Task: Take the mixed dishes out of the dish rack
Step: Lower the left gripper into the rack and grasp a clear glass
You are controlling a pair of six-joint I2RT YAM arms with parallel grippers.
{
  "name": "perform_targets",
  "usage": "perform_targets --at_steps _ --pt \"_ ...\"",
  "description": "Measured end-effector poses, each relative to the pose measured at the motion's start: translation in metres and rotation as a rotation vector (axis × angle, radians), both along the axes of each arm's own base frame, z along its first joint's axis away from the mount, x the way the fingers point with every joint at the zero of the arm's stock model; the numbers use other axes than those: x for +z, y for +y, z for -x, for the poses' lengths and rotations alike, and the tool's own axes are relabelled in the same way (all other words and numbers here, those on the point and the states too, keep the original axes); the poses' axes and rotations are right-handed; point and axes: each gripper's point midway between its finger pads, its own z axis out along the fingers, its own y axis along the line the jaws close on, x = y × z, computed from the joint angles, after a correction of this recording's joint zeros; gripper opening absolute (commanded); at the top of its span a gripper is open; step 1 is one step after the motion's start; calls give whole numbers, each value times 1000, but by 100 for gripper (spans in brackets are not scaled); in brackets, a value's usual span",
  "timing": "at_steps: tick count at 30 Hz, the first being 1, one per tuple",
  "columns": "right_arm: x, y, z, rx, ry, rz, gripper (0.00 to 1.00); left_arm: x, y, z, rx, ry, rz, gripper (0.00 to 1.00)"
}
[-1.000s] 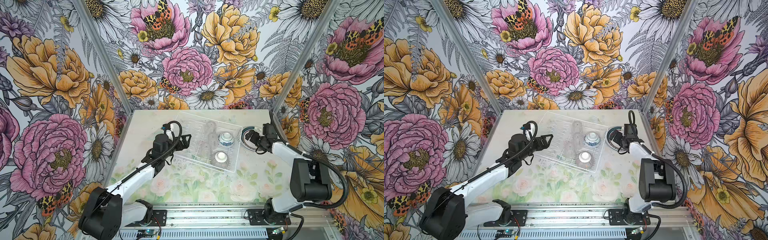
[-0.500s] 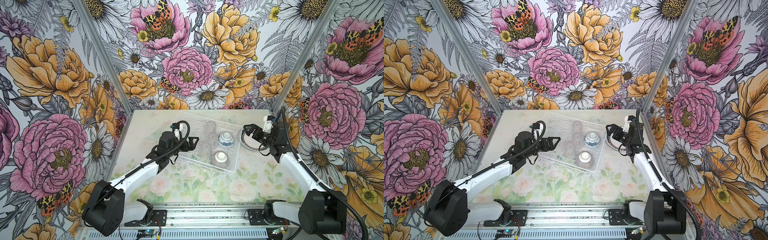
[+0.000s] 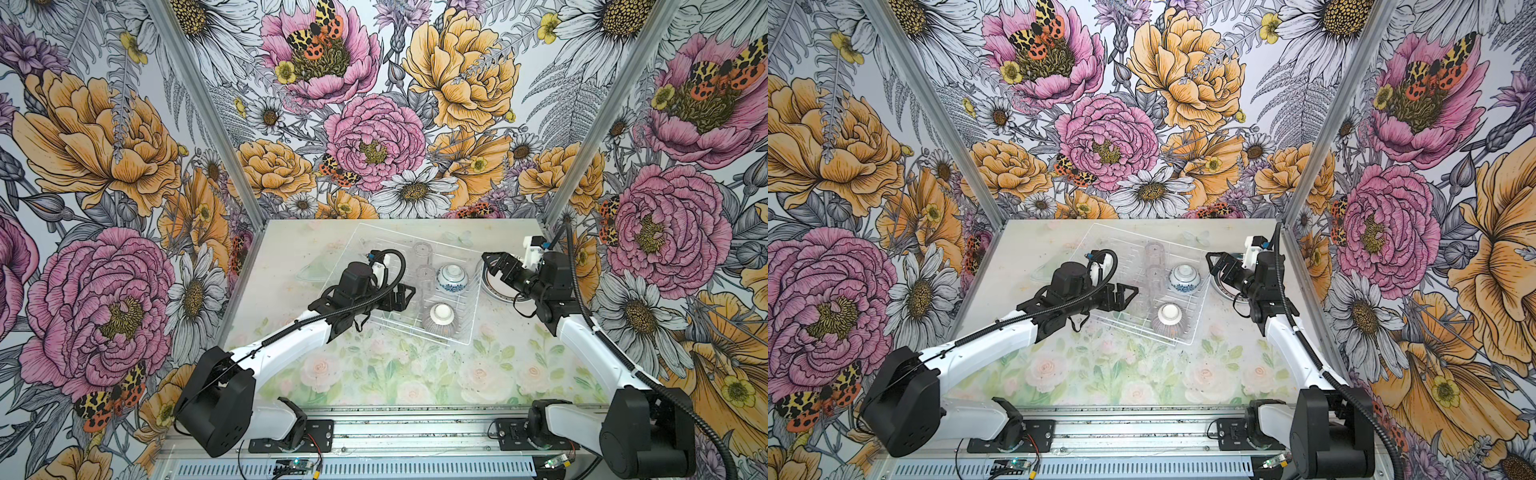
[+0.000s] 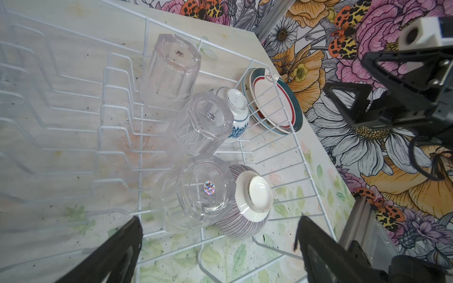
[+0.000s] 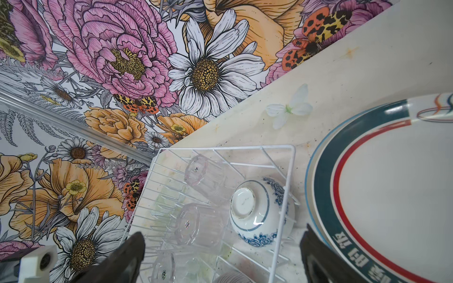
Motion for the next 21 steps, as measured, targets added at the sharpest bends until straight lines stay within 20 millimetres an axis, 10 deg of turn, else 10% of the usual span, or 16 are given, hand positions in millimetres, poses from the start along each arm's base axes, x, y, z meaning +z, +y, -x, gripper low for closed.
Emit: perform_targets --at_steps 21 --pt "-6 -4 8 -30 4 -4 99 -43 -41 -11 -52 68 -150 87"
